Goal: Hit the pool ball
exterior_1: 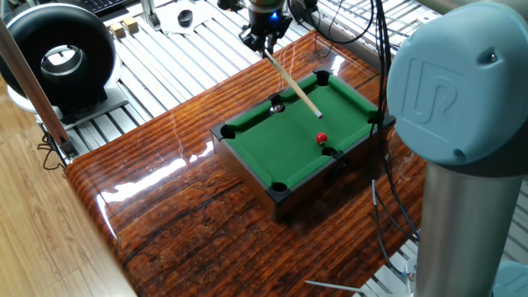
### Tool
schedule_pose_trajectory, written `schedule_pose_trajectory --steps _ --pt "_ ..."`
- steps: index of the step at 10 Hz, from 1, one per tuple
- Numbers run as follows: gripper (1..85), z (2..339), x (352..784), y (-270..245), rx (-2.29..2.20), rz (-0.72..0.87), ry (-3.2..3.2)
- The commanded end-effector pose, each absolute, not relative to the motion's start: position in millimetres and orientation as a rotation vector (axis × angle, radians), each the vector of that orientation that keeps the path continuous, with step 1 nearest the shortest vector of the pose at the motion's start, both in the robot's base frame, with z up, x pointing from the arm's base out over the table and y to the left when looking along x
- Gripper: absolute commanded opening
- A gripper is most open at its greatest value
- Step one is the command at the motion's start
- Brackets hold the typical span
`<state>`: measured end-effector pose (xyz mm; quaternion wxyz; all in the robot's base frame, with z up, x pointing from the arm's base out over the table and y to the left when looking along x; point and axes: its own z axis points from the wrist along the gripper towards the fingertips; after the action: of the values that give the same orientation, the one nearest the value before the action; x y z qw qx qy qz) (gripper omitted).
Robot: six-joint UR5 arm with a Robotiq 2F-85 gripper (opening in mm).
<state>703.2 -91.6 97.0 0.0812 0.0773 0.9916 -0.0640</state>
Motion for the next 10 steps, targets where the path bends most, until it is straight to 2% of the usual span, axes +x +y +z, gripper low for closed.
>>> schedule_pose_trajectory --steps 1,7,10 --pt "1.0 91.5 707.7 -63.6 0.184 -0.099 2.954" --pt "1.0 79.0 697.9 -48.1 0.073 -0.062 2.969" --pt "1.0 77.1 697.9 -59.3 0.094 -0.076 2.961"
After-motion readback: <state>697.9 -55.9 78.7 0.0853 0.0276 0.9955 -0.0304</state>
